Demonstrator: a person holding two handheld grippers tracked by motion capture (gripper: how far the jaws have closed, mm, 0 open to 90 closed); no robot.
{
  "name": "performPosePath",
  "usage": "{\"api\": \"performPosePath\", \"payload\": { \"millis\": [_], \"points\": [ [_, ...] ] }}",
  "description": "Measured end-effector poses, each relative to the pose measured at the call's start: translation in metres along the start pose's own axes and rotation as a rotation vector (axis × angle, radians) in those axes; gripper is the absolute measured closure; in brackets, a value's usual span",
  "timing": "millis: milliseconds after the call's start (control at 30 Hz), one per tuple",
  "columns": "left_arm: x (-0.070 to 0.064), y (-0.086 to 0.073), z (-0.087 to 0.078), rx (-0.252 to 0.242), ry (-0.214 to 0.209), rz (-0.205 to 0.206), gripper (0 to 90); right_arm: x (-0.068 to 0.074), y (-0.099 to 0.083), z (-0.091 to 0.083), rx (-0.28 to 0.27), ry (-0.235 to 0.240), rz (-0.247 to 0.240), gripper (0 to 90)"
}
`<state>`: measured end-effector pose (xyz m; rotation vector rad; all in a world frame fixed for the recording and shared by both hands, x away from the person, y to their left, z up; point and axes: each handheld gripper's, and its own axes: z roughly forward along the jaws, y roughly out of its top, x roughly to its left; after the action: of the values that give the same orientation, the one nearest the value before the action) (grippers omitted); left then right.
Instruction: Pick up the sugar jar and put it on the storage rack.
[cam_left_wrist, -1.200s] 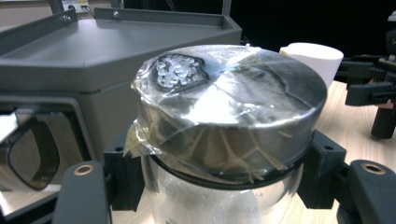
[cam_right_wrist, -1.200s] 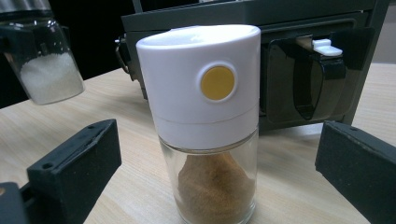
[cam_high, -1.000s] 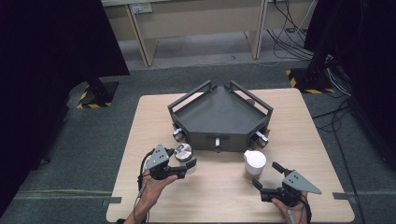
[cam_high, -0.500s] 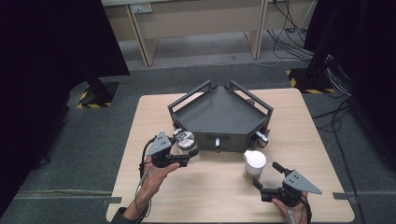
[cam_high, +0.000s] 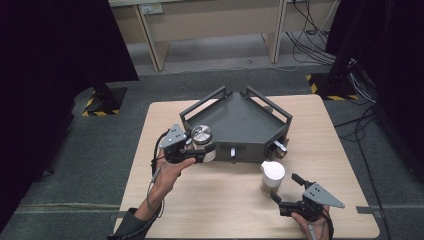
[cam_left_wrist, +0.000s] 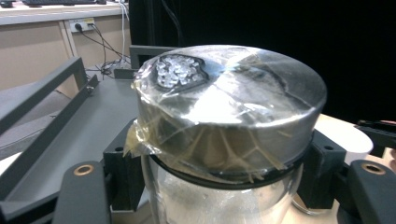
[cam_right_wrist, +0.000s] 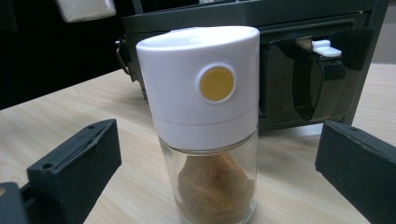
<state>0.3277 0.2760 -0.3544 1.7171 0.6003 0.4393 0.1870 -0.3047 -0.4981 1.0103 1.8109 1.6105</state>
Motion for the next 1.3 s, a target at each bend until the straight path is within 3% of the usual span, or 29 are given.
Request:
{"api": "performPosePath", "payload": {
  "millis": [767,1300],
  "points": [
    [0.023,0.023,0.037,-0.011,0.111,-0.038,31.0,-0.001,0.0,0.001,0.002,0.004,0.003,0.6],
    [0.031,0.023,0.061,-0.011,0.164,-0.048,31.0,-0.001,0.0,0.001,0.001,0.007,0.002,0.6]
  ]
}}
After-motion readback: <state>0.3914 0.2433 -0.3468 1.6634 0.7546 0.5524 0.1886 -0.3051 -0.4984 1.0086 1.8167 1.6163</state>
